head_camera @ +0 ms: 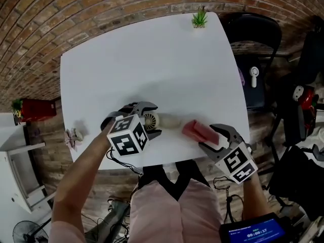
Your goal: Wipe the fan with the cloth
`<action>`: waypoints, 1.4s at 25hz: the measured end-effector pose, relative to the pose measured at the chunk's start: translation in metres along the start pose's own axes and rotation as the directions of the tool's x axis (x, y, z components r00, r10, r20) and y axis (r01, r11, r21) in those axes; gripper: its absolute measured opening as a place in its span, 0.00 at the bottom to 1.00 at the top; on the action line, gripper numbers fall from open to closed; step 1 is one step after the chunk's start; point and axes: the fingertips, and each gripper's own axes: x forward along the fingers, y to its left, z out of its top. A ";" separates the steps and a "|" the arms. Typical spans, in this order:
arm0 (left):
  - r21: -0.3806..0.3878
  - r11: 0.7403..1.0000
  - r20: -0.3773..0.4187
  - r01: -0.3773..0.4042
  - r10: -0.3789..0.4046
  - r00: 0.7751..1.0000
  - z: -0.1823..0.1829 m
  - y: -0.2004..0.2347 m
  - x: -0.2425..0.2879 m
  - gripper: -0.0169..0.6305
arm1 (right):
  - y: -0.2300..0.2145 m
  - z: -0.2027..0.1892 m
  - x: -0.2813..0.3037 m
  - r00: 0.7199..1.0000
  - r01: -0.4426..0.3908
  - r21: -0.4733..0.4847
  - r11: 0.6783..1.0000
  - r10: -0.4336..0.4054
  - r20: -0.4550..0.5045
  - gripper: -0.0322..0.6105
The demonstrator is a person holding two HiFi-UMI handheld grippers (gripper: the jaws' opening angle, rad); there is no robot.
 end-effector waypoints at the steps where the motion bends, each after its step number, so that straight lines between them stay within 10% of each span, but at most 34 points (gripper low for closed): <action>1: 0.005 1.000 0.004 0.004 -0.004 1.000 0.000 0.000 0.002 0.50 | -0.002 0.005 -0.004 1.000 -0.007 0.011 1.000 0.006 0.020 0.47; 10: 0.000 1.000 0.048 0.013 -0.013 0.999 0.006 0.002 0.005 0.49 | 0.004 -0.003 0.037 0.998 0.002 -0.034 0.999 -0.004 -0.070 0.48; 15: 0.003 1.000 0.059 0.020 -0.021 0.998 0.006 0.003 0.005 0.49 | -0.009 -0.009 0.041 0.986 0.144 -0.047 0.988 -0.147 -0.075 0.14; 18: 0.003 1.000 0.057 0.030 -0.030 0.998 0.004 0.003 0.006 0.49 | -0.012 -0.010 0.044 0.985 0.161 0.022 0.987 -0.160 -0.058 0.14; 26: -0.003 1.000 0.016 0.025 -0.025 1.000 0.009 0.005 0.003 0.48 | 0.027 0.016 0.046 0.999 0.009 0.229 0.973 -0.019 0.044 0.10; 29: -0.004 0.999 0.040 -0.032 0.032 0.999 0.014 0.013 -0.013 0.26 | 0.039 0.022 0.054 0.998 -0.008 0.241 0.970 -0.006 0.055 0.10; 35: -0.037 0.995 0.042 0.090 -0.089 0.995 -0.002 0.001 -0.028 0.58 | 0.048 0.022 0.058 0.998 -0.017 0.262 0.965 0.002 0.058 0.10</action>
